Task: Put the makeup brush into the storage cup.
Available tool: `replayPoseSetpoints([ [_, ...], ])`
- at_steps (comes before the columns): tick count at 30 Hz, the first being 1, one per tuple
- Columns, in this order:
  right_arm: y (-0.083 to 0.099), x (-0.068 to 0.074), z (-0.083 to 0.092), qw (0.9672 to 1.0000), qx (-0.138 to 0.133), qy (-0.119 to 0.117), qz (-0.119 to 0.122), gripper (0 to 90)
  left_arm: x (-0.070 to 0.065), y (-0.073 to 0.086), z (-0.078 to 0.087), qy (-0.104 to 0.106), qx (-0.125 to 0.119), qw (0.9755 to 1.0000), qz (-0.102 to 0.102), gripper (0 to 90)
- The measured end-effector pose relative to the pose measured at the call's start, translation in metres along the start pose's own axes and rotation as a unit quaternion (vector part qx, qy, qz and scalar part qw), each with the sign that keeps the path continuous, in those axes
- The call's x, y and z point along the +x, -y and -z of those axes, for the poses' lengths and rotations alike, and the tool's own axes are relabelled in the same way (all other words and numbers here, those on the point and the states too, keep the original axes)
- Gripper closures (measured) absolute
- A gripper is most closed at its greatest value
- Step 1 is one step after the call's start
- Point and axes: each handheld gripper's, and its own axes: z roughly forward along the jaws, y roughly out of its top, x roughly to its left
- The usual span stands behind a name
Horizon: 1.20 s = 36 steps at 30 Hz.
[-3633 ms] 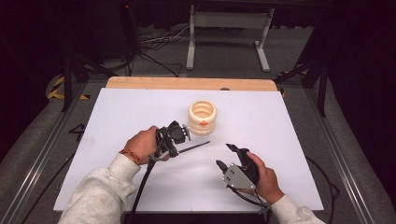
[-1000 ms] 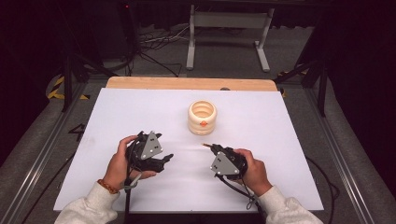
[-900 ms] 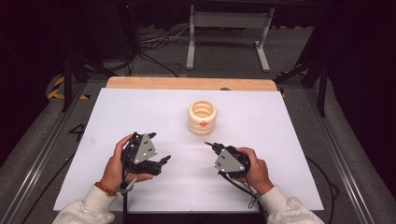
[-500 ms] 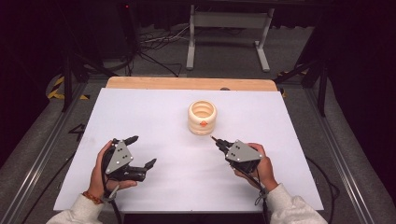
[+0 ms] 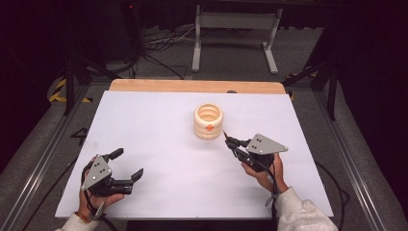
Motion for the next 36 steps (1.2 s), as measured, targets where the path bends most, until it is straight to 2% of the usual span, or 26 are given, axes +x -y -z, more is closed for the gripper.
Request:
replayPoseSetpoints([
  [4, -0.003, -0.003, -0.001, 0.9998, -0.013, -0.004, -0.013, 84.2, 0.002, 0.002, 0.004, -0.003, -0.013, 0.9999, 0.007, 7.2],
  [8, -0.01, -0.009, 0.0, 0.9988, -0.037, -0.008, -0.031, 84.2, 0.004, 0.003, 0.003, 0.0, -0.014, 0.9997, 0.022, 5.6],
  [21, -0.032, -0.016, -0.008, 0.9968, -0.068, -0.015, -0.04, 84.2, 0.004, 0.004, 0.002, 0.009, -0.015, 0.9996, 0.023, 3.7],
  [23, -0.036, -0.019, -0.008, 0.9956, -0.078, -0.018, -0.049, 84.1, 0.004, 0.004, 0.001, 0.008, -0.014, 0.9996, 0.021, 3.7],
  [36, -0.055, -0.033, -0.019, 0.9925, -0.105, -0.013, -0.061, 84.1, 0.005, 0.004, 0.0, 0.008, -0.016, 0.9996, 0.023, 3.8],
])
